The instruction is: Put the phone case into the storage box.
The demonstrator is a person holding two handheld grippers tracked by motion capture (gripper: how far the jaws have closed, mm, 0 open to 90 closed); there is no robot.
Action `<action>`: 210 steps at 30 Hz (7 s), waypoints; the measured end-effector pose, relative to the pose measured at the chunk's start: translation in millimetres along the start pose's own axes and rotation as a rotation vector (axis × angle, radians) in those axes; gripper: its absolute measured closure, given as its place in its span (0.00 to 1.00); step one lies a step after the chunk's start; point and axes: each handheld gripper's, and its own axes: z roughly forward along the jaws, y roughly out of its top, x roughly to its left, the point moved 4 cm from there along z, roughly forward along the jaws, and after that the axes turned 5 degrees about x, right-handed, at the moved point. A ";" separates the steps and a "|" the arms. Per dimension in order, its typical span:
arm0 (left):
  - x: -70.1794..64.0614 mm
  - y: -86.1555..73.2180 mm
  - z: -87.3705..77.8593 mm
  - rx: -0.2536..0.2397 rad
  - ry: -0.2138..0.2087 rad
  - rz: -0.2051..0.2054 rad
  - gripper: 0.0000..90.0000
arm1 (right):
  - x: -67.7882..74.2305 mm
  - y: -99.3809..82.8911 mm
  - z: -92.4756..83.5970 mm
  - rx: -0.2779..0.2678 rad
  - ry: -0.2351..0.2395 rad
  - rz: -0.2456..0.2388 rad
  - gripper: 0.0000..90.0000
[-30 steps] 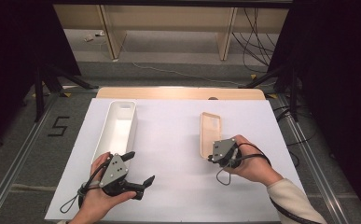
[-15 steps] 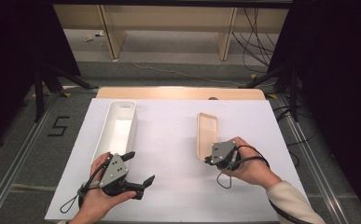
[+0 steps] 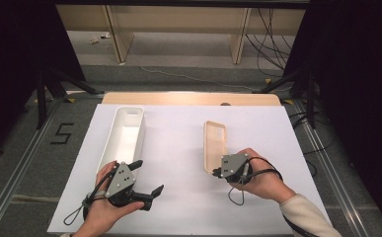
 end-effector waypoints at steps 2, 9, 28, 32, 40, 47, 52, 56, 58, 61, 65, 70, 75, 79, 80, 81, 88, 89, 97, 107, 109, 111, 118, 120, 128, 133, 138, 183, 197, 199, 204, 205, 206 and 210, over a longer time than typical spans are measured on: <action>1.3 0.4 0.3 0.005 0.005 -0.006 0.03 | 1.2 1.7 0.4 -0.005 -0.003 -0.007 0.97; 6.8 6.8 7.1 0.019 0.012 -0.039 0.04 | 6.6 8.5 -0.2 -0.020 -0.006 -0.020 0.97; 21.2 48.0 51.3 0.057 -0.013 -0.091 0.13 | 18.5 21.7 3.1 -0.060 -0.010 -0.056 0.98; 21.1 58.5 60.6 0.061 -0.022 -0.102 0.16 | 19.3 22.9 3.0 -0.049 -0.016 -0.055 0.98; 16.0 80.4 80.8 0.066 -0.048 -0.113 0.19 | 21.8 25.6 6.4 -0.043 -0.014 -0.073 0.98; 17.7 93.6 102.8 0.082 -0.048 -0.170 0.29 | 26.8 29.6 9.8 -0.032 -0.010 -0.082 0.98; 20.6 93.5 117.4 0.119 -0.041 -0.224 0.39 | 28.3 33.1 10.5 -0.040 -0.012 -0.098 0.98; 22.2 92.9 122.3 0.134 -0.035 -0.256 0.48 | 30.2 34.8 10.3 -0.037 -0.012 -0.112 0.98; 23.4 92.3 123.6 0.135 -0.036 -0.278 0.52 | 31.3 35.3 10.2 -0.029 -0.009 -0.113 0.98; 24.1 91.1 123.8 0.137 -0.050 -0.294 0.60 | 31.9 36.5 10.8 -0.025 -0.018 -0.126 0.98; 24.8 90.3 123.2 0.136 -0.058 -0.319 0.69 | 32.3 37.7 12.1 -0.023 -0.025 -0.147 0.98; 21.9 91.9 121.6 0.122 -0.077 -0.330 0.72 | 34.0 37.7 13.5 -0.011 -0.021 -0.146 0.98; 17.5 95.5 118.0 0.106 -0.089 -0.342 0.76 | 34.7 37.0 16.1 0.001 -0.022 -0.160 0.98; 14.3 98.3 114.9 0.085 -0.110 -0.368 0.80 | 34.6 36.5 17.6 0.006 -0.025 -0.169 0.98; 13.6 99.1 114.1 0.080 -0.114 -0.373 0.81 | 34.5 36.5 17.9 0.007 -0.027 -0.169 0.98; 13.0 99.8 113.3 0.077 -0.111 -0.371 0.82 | 34.7 36.2 17.9 0.010 -0.023 -0.167 0.98; 7.6 104.3 109.2 0.034 -0.139 -0.409 0.87 | 32.9 34.4 20.3 0.032 -0.046 -0.168 0.98; 6.5 104.8 108.6 0.031 -0.152 -0.411 0.88 | 32.8 34.1 20.8 0.036 -0.049 -0.171 0.98; 2.8 110.5 102.5 0.001 -0.122 -0.320 0.91 | 29.4 33.1 19.3 0.017 -0.063 -0.113 0.81; 9.9 111.3 94.4 -0.038 -0.029 -0.191 0.91 | 22.6 30.2 11.5 -0.103 -0.081 0.072 0.55; 10.8 111.7 92.6 -0.046 -0.021 -0.179 0.91 | 19.5 29.1 8.2 -0.142 -0.100 0.110 0.51; 11.9 112.1 90.7 -0.054 -0.015 -0.171 0.91 | 16.4 27.7 4.9 -0.168 -0.115 0.147 0.47; 16.5 112.2 83.2 -0.076 0.002 -0.149 0.91 | 11.3 18.3 -2.3 -0.234 -0.124 0.263 0.36; 18.2 111.6 81.1 -0.080 0.009 -0.143 0.91 | 9.6 15.0 -4.6 -0.253 -0.132 0.294 0.34; 25.1 109.0 72.9 -0.092 0.032 -0.118 0.91 | 1.7 4.0 -14.4 -0.332 -0.164 0.405 0.32; 27.6 108.3 68.0 -0.100 0.036 -0.115 0.91 | -2.4 -2.1 -18.4 -0.370 -0.178 0.454 0.29; 31.1 108.6 63.0 -0.108 0.041 -0.114 0.91 | -5.0 -9.1 -23.9 -0.400 -0.191 0.498 0.28; 56.6 116.4 36.4 -0.160 0.093 -0.120 0.91 | 0.0 -47.0 -52.6 -0.449 -0.312 0.608 0.25; 69.1 117.0 30.3 -0.157 0.118 -0.120 0.91 | 1.4 -49.2 -52.6 -0.446 -0.316 0.612 0.25; 71.0 118.0 29.4 -0.160 0.121 -0.122 0.91 | 1.5 -49.2 -52.5 -0.445 -0.315 0.614 0.25; 75.6 121.3 26.9 -0.170 0.127 -0.122 0.91 | 1.7 -49.4 -52.3 -0.445 -0.315 0.614 0.25; 76.5 122.0 26.3 -0.171 0.129 -0.123 0.91 | 1.5 -49.5 -52.3 -0.445 -0.316 0.614 0.25; 77.5 122.6 25.7 -0.172 0.131 -0.122 0.91 | 1.4 -49.6 -52.4 -0.447 -0.318 0.614 0.25; 81.4 124.4 23.3 -0.177 0.136 -0.127 0.91 | 1.4 -49.6 -52.5 -0.449 -0.317 0.615 0.25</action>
